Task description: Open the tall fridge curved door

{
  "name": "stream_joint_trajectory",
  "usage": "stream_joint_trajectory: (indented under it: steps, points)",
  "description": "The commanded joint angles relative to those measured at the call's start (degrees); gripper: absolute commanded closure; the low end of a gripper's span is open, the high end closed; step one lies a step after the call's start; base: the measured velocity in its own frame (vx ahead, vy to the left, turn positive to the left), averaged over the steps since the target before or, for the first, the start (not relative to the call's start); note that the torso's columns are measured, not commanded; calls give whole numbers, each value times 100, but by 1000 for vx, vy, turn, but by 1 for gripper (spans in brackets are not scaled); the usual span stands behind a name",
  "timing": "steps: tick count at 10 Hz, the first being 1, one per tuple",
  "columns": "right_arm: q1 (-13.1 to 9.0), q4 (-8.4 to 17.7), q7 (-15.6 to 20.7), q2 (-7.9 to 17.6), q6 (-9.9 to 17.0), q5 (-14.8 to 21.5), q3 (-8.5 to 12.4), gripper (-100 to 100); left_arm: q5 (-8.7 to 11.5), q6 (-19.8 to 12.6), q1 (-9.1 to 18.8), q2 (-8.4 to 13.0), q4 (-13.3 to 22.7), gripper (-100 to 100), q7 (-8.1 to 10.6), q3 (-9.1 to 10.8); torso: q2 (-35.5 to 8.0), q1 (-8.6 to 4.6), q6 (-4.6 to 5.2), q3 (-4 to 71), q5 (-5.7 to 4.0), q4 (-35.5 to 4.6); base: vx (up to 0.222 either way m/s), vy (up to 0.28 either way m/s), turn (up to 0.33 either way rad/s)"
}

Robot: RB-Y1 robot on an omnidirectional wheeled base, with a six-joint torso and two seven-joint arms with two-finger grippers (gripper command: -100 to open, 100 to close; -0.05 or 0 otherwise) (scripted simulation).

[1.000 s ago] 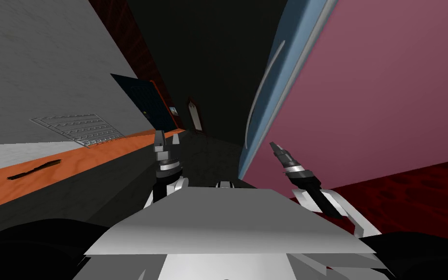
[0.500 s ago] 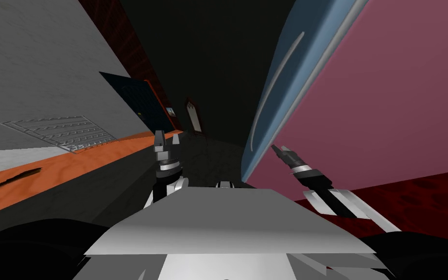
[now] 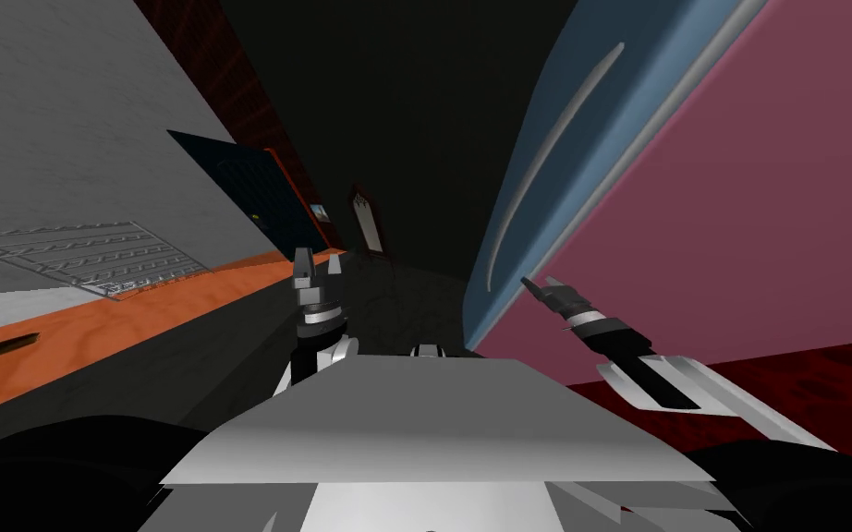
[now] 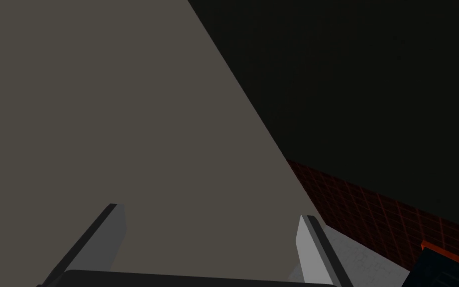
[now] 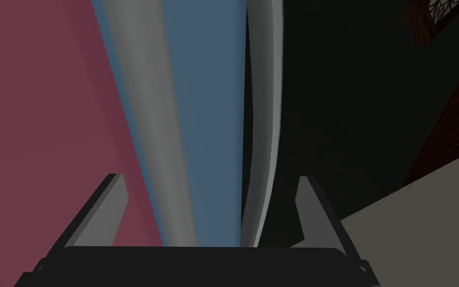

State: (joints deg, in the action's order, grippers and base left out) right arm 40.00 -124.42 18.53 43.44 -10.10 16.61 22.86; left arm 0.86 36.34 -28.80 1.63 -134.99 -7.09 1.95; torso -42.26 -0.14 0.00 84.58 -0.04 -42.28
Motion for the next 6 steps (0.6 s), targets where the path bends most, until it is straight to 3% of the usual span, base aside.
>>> stream_joint_trajectory:
  steps: [1,2,6]
  points:
    - [142,252,233,471,222,279,277,-100,0,0,-1,0,0,0,0,0,13,21,1,8,5,4,107,217,-103]
    - [142,252,233,534,222,279,277,-100,0,0,0,-1,0,0,0,-1,2,39,-3,3,11,2,52,150,-68]
    - [315,527,487,1152,480,594,602,-100,0,0,1,0,0,0,0,0,30,34,-41,28,36,-6,64,138,-59]
